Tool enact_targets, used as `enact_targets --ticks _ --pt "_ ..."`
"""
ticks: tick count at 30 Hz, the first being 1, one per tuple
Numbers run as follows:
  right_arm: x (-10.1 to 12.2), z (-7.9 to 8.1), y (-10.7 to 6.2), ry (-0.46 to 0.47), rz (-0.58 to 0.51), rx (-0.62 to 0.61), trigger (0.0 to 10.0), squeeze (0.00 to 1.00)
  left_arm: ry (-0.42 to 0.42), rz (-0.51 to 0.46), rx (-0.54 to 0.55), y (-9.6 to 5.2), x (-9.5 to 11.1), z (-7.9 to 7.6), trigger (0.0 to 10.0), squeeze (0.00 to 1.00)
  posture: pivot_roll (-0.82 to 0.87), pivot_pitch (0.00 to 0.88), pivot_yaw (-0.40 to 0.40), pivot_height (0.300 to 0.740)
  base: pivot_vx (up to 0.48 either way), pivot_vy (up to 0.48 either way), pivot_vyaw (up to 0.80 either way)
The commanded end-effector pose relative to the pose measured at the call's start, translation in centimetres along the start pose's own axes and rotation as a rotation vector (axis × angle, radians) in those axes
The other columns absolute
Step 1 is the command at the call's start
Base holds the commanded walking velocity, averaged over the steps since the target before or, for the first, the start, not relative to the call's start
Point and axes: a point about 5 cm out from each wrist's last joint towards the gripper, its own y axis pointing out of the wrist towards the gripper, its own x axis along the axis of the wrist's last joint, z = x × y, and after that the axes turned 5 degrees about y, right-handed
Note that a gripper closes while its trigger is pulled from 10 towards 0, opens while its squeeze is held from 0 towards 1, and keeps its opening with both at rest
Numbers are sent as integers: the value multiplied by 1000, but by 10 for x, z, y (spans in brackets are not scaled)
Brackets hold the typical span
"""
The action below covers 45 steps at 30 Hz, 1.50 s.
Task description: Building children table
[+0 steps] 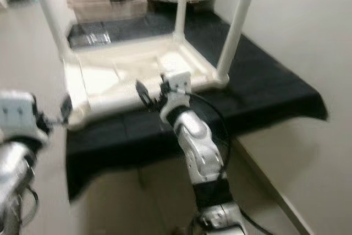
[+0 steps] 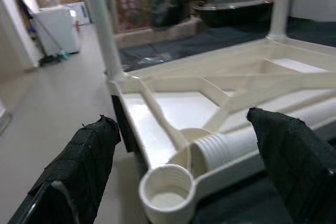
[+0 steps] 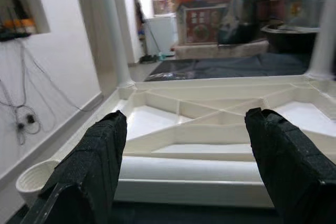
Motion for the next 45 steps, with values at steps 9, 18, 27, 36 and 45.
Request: enact_targets --ticks 9,18,27,36,45 --pt "-2 4 2 6 -14 14 10000 0 -22 -31 20 2 5 -9 10000 0 10 96 -58 740 0 0 0" --pt "-2 7 6 11 -45 25 10000 0 -65 -110 41 -14 17 -28 10000 0 20 36 -49 740 0 0 0" --pt "-5 12 6 -29 -55 48 10000 0 -45 -104 46 -16 14 -37 10000 0 32 0 -51 740 0 0 444" --pt "-4 13 11 -11 -70 36 10000 0 -26 -123 67 -11 15 -32 10000 0 30 0 -42 740 0 0 61" --pt "-7 12 10 -17 -64 36 10000 0 -23 -120 71 -12 13 -34 10000 0 26 0 -42 740 344 0 0"
